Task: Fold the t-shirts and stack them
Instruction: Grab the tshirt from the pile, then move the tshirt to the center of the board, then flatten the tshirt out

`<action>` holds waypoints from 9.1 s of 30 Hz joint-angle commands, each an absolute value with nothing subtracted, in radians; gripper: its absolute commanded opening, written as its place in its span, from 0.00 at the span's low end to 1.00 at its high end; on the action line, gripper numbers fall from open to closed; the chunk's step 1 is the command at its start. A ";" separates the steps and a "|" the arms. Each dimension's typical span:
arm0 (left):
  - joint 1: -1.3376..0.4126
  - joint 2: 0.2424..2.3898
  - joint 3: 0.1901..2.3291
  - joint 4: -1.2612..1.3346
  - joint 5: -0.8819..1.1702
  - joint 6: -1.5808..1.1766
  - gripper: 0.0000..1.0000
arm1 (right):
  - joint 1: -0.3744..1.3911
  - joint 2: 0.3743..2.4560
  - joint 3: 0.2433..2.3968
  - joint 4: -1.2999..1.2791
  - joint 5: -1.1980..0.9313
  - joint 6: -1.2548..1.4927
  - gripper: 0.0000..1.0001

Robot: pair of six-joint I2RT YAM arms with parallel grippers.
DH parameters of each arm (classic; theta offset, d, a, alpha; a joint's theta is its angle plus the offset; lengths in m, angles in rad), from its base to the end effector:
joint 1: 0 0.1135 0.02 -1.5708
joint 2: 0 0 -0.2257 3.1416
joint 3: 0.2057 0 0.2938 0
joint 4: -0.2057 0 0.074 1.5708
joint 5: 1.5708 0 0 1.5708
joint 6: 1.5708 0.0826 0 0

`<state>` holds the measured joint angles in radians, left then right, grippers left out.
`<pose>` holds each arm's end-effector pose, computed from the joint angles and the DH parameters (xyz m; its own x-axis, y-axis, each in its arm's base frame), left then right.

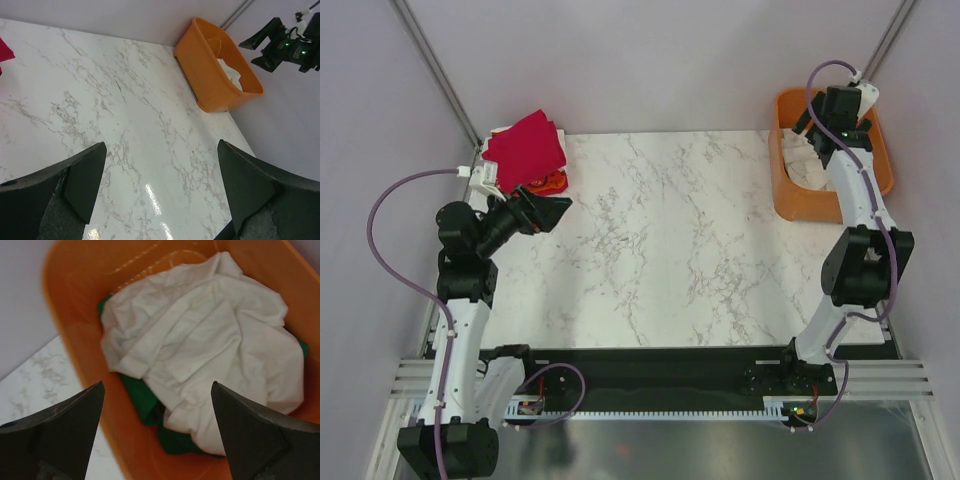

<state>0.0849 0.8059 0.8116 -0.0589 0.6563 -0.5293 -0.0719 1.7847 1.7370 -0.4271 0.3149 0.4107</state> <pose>0.2934 -0.0256 0.3306 -0.3184 -0.4286 -0.8456 0.4393 0.7237 -0.5322 0.4906 -0.0610 0.3105 -0.2811 0.4009 -0.8720 0.4966 0.8382 0.2253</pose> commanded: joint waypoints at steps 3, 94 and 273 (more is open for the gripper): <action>0.064 0.825 0.811 -0.058 0.673 -0.483 1.00 | -0.140 1.957 1.874 -0.500 0.350 0.408 0.96; -0.314 1.203 0.782 -0.354 0.085 -0.590 0.89 | 0.277 1.114 0.823 -0.413 0.068 0.687 0.98; -0.051 1.209 1.723 -0.802 -0.235 -0.255 0.02 | 0.422 1.445 1.976 -0.536 0.382 0.325 0.00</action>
<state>-0.0566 1.1057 1.8629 -0.8204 -0.1688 -0.2687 0.4614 1.3537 2.0392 -0.6140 0.4084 0.3077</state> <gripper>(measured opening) 0.032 0.011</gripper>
